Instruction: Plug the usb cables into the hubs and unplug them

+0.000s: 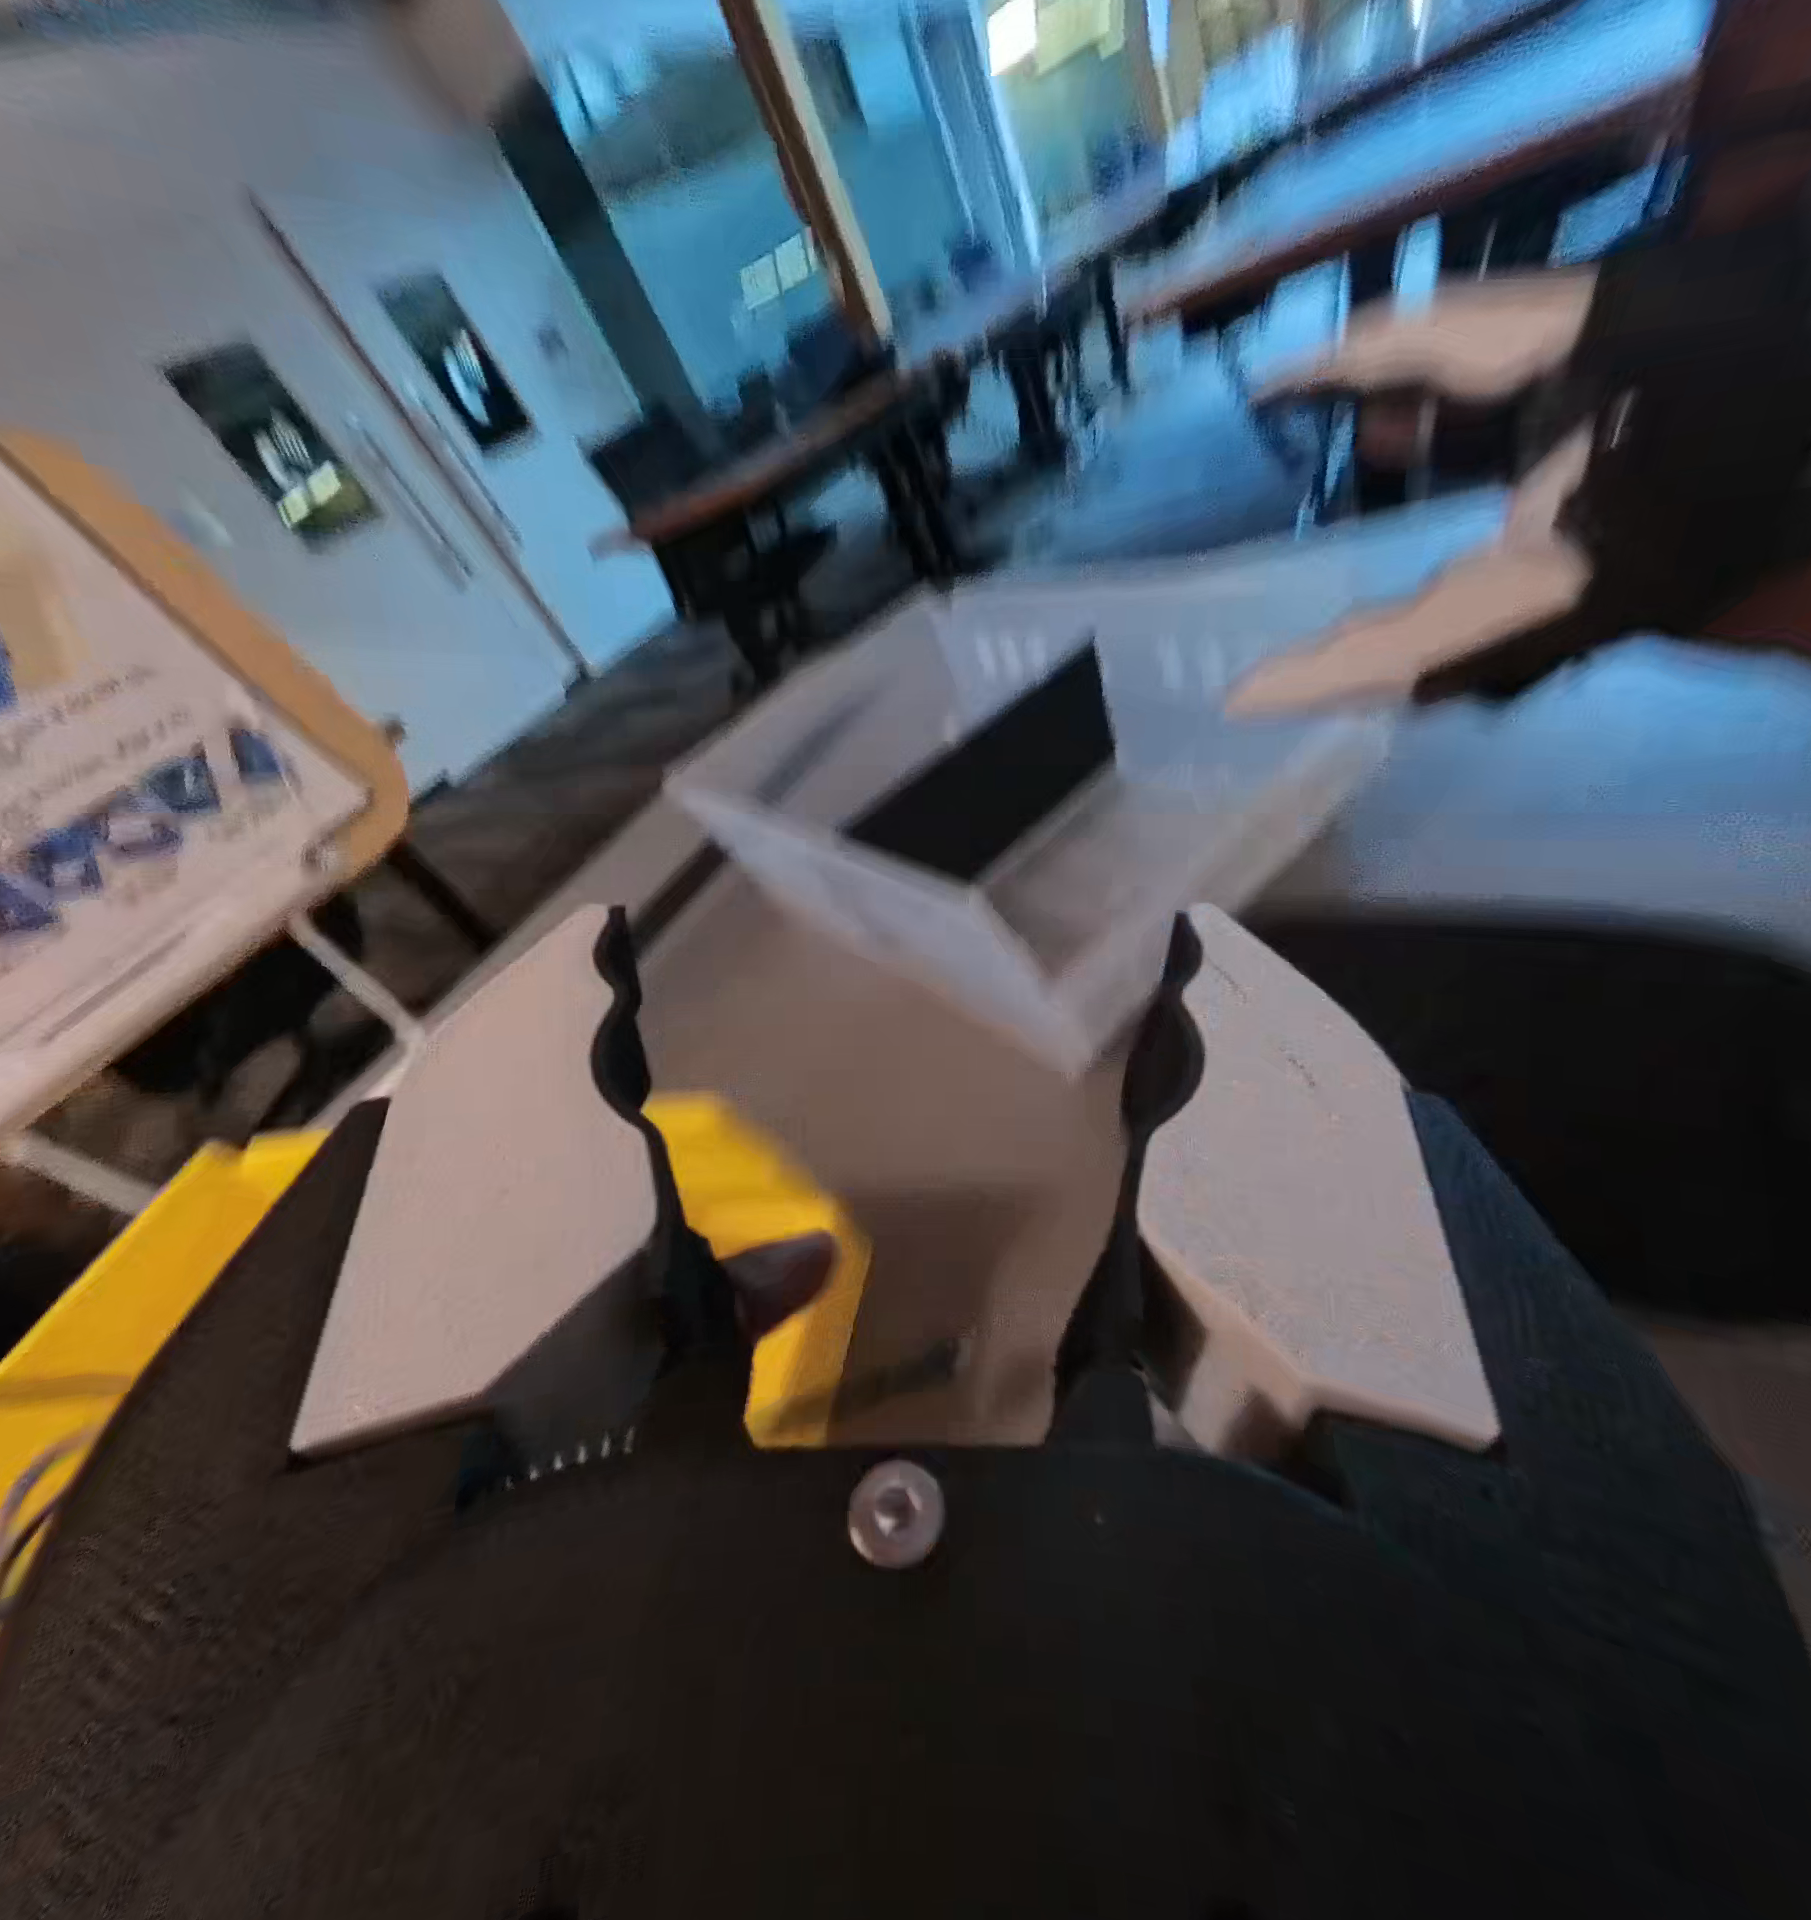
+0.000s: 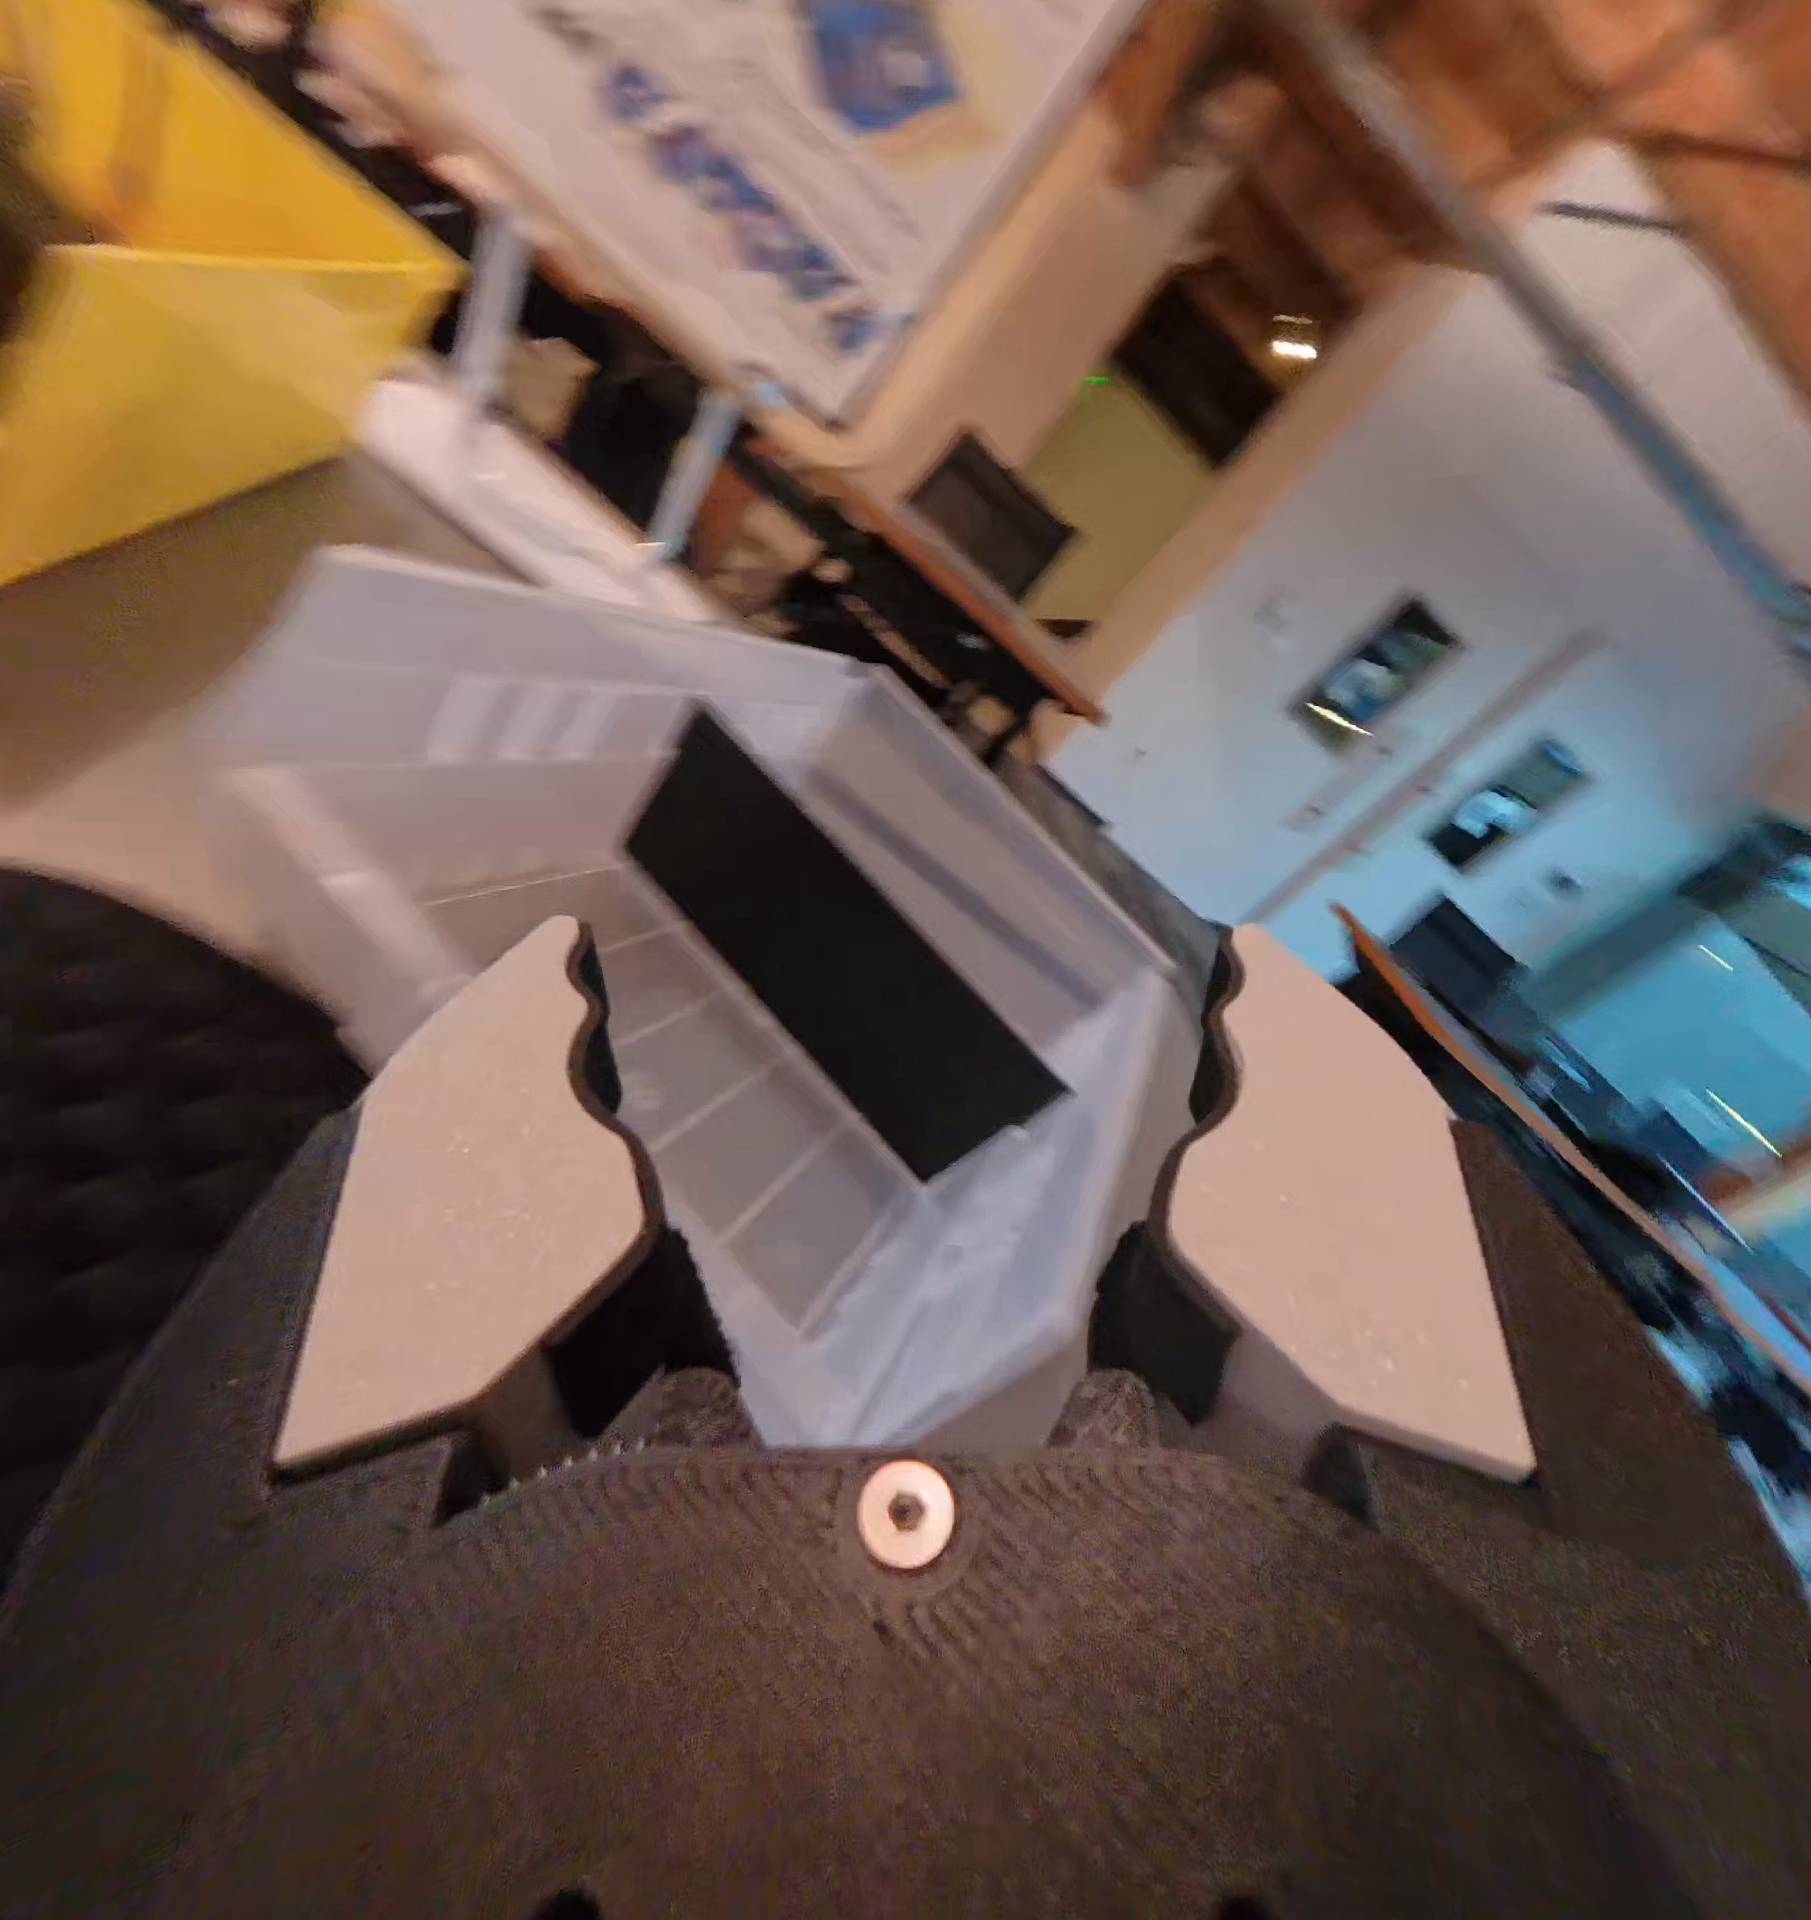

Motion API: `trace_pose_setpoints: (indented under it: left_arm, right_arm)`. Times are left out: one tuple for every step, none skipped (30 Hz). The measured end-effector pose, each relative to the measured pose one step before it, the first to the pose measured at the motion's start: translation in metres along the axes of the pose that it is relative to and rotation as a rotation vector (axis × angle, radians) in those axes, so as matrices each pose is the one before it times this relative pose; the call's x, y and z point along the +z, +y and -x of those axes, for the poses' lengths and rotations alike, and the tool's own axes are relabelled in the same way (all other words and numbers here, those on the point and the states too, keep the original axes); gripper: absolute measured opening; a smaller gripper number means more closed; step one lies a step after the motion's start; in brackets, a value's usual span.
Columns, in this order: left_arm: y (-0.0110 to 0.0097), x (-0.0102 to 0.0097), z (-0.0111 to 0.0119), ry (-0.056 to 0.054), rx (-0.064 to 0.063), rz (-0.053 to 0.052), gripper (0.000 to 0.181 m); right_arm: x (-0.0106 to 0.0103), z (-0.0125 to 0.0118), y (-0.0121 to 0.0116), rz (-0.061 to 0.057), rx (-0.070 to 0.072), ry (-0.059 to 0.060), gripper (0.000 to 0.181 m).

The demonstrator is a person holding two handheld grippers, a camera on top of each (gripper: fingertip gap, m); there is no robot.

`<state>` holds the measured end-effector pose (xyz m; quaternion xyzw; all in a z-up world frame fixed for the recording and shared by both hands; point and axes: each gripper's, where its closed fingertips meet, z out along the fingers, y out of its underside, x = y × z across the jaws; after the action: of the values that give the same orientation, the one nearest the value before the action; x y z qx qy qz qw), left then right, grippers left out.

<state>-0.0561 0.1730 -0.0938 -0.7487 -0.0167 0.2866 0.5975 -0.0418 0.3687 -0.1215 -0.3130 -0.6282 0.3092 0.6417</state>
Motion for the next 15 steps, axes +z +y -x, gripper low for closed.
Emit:
trace_pose_setpoints:
  left_arm:
    - [0.02357,-0.00962,0.00536,-0.0108,0.0276,0.1068,0.096]
    - [0.02506,-0.00738,0.00601,-0.0214,0.0276,0.0993,0.096]
    - [0.02456,-0.00528,0.00375,-0.0148,0.0331,0.0873,0.096]
    - [0.02302,-0.00314,0.00124,-0.0064,0.0294,0.0756,0.093]
    - [0.02039,-0.00169,-0.00123,0.0053,0.0268,0.0674,0.089]
    - [0.01569,0.00005,-0.00210,0.0091,0.0264,0.0513,0.086]
    - [0.01029,0.00154,-0.00056,0.0002,0.0242,0.0351,0.082]
    - [0.00563,0.00252,0.00161,-0.0114,0.0195,0.0240,0.078]
    - [0.00241,0.00374,0.00205,-0.0097,0.0165,0.0149,0.075]
    - [0.00136,0.00544,0.00130,-0.0029,0.0111,0.0138,0.072]
    - [0.00332,0.00618,0.00000,0.0069,0.0142,0.0331,0.070]
    - [0.00646,0.00664,0.00043,0.0043,0.0265,0.0576,0.068]
    - [0.00822,0.00675,0.00281,-0.0127,0.0345,0.0686,0.065]
    - [0.00781,0.00681,0.00221,-0.0114,0.0381,0.0619,0.062]
    - [0.00601,0.00654,0.00220,-0.0141,0.0307,0.0437,0.053]
  right_arm:
    - [0.00103,0.01730,-0.00420,0.0035,-0.0455,-0.0997,0.110]
    - [0.00199,0.01709,-0.00178,0.0173,-0.0529,-0.0933,0.112]
    - [0.00255,0.01712,0.00055,0.0330,-0.0643,-0.0909,0.109]
    - [0.00341,0.01678,0.00235,0.0444,-0.0747,-0.0877,0.107]
    - [0.00443,0.01175,0.00357,0.0539,-0.0791,-0.0551,0.103]
    - [0.00461,0.00467,0.00442,0.0582,-0.0775,-0.0113,0.094]
    - [0.00446,0.00119,0.00389,0.0519,-0.0615,0.0063,0.084]
    - [0.00447,0.00246,0.00267,0.0382,-0.0353,-0.0080,0.077]
    - [0.00447,0.00532,0.00080,0.0226,-0.0141,-0.0301,0.074]
    - [0.00416,0.00652,-0.00002,0.0160,-0.0062,-0.0383,0.068]
    - [0.00268,0.00407,-0.00039,0.0136,-0.0081,-0.0251,0.062]
    - [0.00093,0.00027,-0.00055,0.0112,-0.0116,-0.0044,0.063]
    - [0.00031,-0.00130,-0.00045,0.0098,-0.0103,0.0033,0.065]
    - [0.00086,-0.00073,-0.00029,0.0086,-0.0073,-0.0019,0.065]
    - [0.00139,0.00012,-0.00034,0.0056,-0.0092,-0.0063,0.063]
